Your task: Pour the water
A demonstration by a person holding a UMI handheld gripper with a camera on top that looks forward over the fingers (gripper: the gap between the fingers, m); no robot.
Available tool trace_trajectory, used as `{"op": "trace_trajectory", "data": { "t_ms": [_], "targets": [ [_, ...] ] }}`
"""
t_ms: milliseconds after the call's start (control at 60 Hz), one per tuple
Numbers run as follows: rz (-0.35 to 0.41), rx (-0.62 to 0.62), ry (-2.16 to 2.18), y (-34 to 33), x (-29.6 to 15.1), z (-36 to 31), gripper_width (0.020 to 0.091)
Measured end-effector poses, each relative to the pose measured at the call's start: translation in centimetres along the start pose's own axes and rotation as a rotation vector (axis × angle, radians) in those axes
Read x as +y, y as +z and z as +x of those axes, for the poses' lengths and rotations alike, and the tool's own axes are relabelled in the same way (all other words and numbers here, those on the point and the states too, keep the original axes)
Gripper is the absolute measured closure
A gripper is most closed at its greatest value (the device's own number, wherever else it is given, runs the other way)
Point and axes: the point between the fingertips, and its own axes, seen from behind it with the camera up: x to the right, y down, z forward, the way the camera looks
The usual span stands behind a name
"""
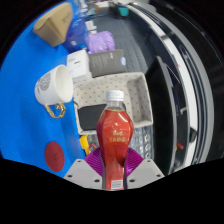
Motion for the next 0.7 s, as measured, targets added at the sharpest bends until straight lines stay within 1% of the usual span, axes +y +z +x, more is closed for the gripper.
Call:
{"op": "trace_trajectory", "data": {
  "t_ms": [167, 417, 517, 700],
  "targets": [
    [0.072, 0.019, -0.361, 1.5, -3.6, -0.5, 0.0865],
    [0.121, 0.100, -0.763, 2.8, -6.7, 0.5, 0.0866],
    [0.116, 0.084, -0.789, 2.9, -6.7, 0.2, 0.0867],
    [0.106, 0.095, -0.777, 2.7, -6.4, 0.3, 0.0866]
  ]
}}
